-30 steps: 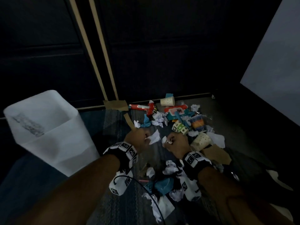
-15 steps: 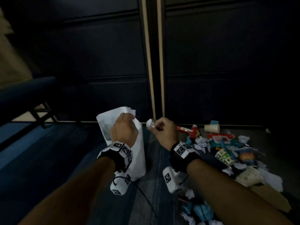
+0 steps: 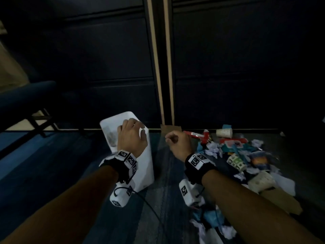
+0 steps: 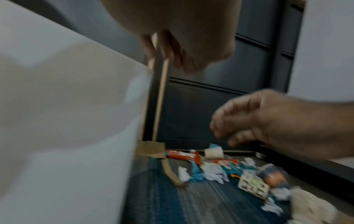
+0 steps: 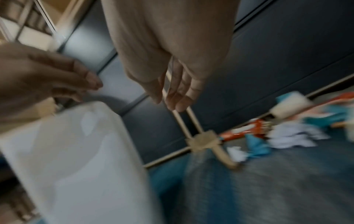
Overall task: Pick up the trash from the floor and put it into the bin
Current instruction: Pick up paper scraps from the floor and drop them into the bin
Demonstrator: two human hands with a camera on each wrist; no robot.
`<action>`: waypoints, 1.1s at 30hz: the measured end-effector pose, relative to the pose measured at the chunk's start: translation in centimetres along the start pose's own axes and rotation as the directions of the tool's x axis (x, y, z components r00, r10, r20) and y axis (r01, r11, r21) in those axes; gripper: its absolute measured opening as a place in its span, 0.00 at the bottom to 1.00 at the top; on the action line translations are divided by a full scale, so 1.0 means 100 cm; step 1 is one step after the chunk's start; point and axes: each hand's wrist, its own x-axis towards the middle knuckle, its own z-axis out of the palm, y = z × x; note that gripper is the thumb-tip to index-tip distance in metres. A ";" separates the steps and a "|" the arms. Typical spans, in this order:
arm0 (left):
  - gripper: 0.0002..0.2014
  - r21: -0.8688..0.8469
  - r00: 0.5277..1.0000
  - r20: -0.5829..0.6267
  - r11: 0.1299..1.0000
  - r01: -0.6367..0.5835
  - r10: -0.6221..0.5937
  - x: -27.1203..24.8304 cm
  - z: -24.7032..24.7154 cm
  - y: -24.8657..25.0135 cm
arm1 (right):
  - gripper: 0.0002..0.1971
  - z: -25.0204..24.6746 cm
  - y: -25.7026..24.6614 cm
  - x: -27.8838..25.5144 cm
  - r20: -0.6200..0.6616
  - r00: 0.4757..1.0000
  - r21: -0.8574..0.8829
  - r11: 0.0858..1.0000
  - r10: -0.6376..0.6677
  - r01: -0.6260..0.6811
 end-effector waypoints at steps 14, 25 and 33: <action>0.08 -0.334 0.455 0.822 0.937 -0.102 0.343 -0.036 0.144 0.106 | 0.04 -0.121 0.148 -0.090 0.398 0.778 -0.532 0.813 0.486 -0.235; 0.14 -0.370 0.056 0.927 0.929 -0.033 0.371 -0.077 0.240 0.123 | 0.11 -0.136 0.211 -0.130 0.417 0.724 -0.533 0.793 0.550 -0.296; 0.12 -0.394 -0.058 0.919 0.905 -0.160 0.390 -0.093 0.266 0.122 | 0.12 -0.140 0.215 -0.127 0.333 0.790 -0.456 0.821 0.515 -0.343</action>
